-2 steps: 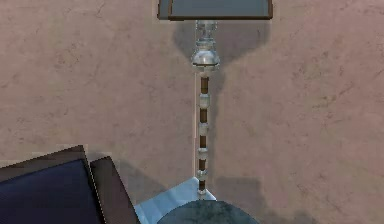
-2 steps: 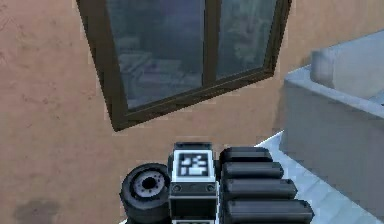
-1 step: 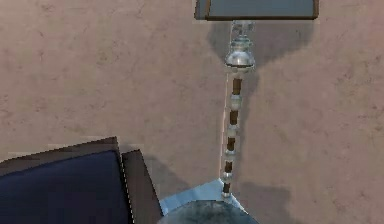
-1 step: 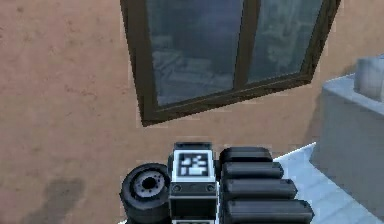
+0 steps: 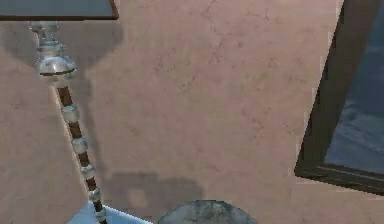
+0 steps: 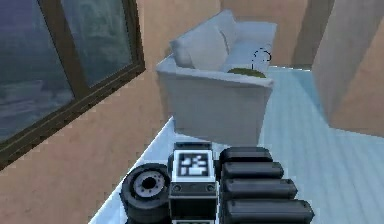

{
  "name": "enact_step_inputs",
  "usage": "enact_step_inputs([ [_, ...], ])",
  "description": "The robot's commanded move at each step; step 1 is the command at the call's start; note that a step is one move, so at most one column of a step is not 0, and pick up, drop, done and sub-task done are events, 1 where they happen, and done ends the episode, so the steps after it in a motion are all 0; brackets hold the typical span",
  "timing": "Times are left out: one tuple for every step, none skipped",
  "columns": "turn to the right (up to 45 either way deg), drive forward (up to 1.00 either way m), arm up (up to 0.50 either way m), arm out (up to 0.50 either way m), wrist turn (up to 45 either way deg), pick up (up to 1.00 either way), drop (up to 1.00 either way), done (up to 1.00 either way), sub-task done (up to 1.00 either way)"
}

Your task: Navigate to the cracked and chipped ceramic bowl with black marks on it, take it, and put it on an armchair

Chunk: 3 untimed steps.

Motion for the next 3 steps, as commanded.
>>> enact_step_inputs([
  [45.0,0.0,0.0,0.0,0.0,0.0,0.0,0.0,0.0],
  [30.0,0.0,0.0,0.0,0.0,0.0,0.0,0.0,0.0],
  [-45.0,0.0,0.0,0.0,0.0,0.0,0.0,0.0,0.0],
])
